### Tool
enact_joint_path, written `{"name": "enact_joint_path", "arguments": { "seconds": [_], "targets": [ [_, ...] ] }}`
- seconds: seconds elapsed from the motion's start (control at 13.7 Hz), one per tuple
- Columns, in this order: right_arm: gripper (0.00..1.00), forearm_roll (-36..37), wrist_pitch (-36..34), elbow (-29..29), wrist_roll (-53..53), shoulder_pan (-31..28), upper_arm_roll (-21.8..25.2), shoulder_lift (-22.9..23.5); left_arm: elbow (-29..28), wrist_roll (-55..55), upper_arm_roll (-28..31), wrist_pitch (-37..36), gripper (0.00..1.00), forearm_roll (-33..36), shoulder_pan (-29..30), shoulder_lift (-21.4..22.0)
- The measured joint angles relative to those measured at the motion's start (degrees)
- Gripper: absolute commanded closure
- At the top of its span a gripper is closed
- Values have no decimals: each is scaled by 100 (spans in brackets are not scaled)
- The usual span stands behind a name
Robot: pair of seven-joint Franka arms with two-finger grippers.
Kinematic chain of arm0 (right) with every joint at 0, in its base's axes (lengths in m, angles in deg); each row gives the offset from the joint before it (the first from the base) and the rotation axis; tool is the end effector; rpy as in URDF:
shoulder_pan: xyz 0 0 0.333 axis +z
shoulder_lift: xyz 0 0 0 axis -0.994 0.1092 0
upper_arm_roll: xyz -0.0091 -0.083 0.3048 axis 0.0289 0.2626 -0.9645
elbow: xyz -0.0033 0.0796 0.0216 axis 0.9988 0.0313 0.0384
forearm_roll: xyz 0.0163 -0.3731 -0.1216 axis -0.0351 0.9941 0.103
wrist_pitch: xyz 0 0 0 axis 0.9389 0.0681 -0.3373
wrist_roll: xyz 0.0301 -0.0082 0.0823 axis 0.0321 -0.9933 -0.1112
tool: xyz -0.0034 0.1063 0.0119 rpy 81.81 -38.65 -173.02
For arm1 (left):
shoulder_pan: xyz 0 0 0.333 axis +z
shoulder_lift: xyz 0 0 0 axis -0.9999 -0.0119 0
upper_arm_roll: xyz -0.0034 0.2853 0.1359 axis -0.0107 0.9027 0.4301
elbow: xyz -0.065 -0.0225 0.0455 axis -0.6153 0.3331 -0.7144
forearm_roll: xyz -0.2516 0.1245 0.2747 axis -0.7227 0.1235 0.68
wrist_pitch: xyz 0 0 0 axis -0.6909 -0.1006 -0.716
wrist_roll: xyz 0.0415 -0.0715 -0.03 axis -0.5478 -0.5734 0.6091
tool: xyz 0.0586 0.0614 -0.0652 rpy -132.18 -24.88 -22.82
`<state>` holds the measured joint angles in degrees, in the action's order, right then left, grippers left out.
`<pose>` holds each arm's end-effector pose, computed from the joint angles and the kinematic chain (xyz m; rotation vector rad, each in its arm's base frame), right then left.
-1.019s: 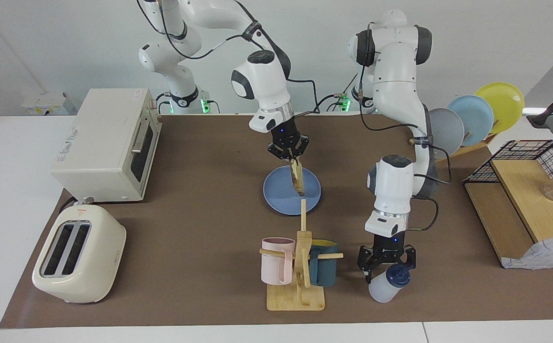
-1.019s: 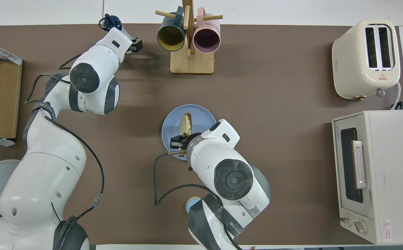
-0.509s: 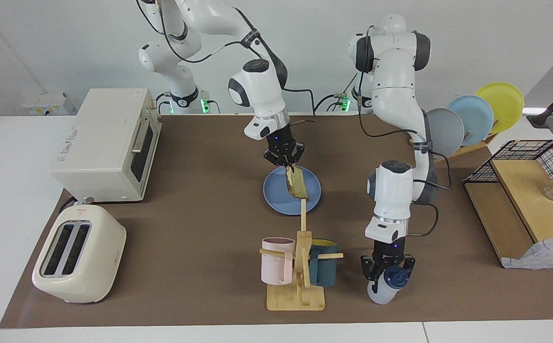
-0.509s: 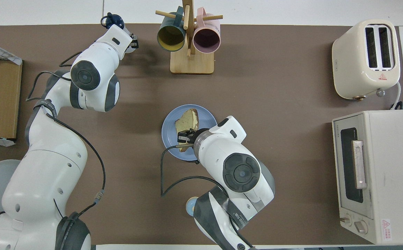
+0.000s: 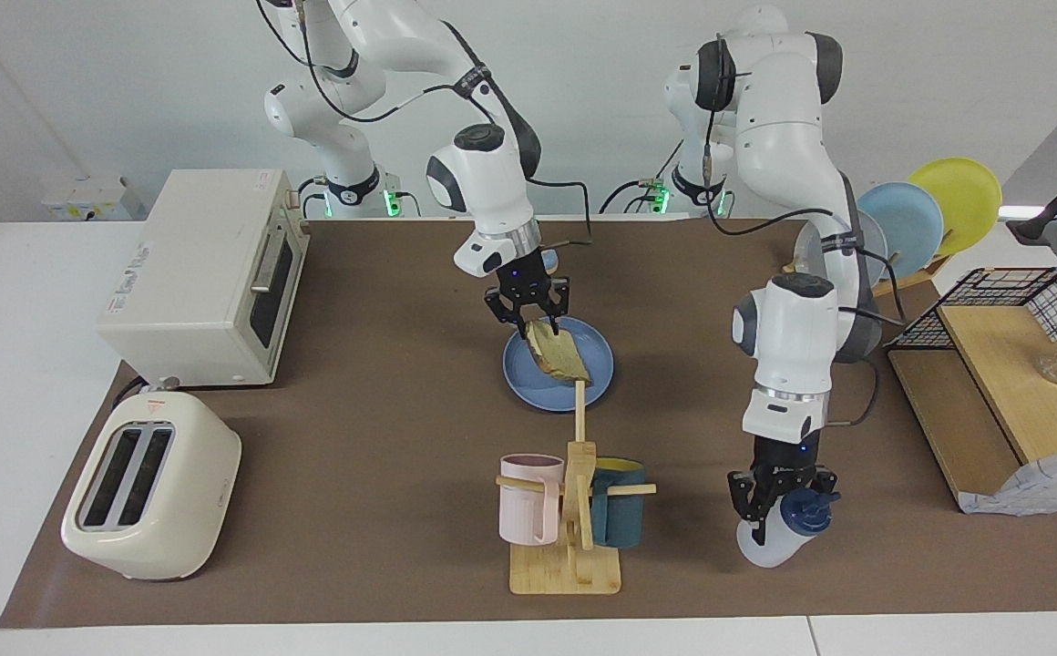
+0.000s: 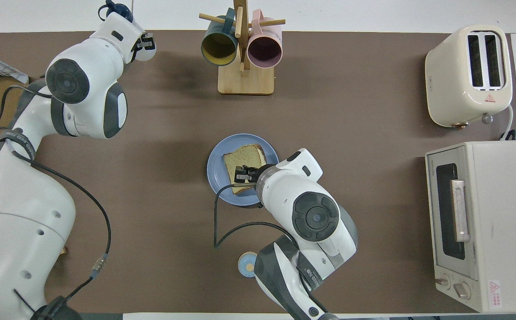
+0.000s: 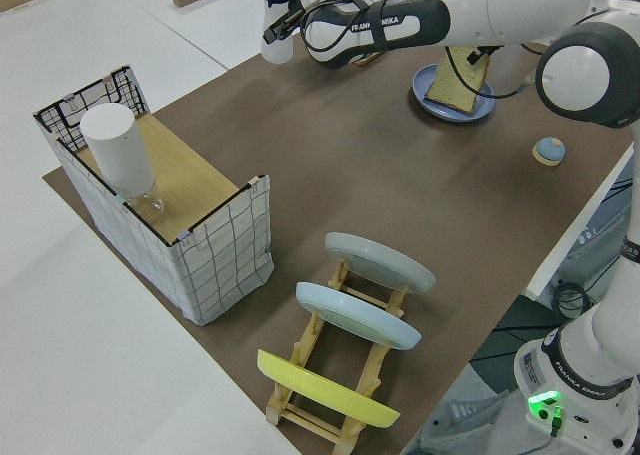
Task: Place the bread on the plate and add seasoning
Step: 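Release the bread on the plate while the left gripper lifts the bottle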
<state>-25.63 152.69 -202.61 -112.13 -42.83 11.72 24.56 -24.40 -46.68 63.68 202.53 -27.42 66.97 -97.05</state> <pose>0.4744 0.3633 0.3755 -2.8420 0.1596 -0.4028 0.7224 -0.1681 0.3928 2.9140 -0.0600 1.0115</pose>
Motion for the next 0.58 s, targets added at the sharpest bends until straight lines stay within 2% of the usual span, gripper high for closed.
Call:
{"name": "enact_joint_path", "arguments": {
  "seconds": [0.29, 0.58],
  "targets": [
    [0, 4, -339, 131, -7, -274, 44, -208, -697, -2378, -87, -1828, 100, -76, -6, 1491],
    [0, 4, -648, 186, -7, -626, 49, -390, -1234, -4538, -99, -3852, 100, -566, -6, 2816]
  ]
}}
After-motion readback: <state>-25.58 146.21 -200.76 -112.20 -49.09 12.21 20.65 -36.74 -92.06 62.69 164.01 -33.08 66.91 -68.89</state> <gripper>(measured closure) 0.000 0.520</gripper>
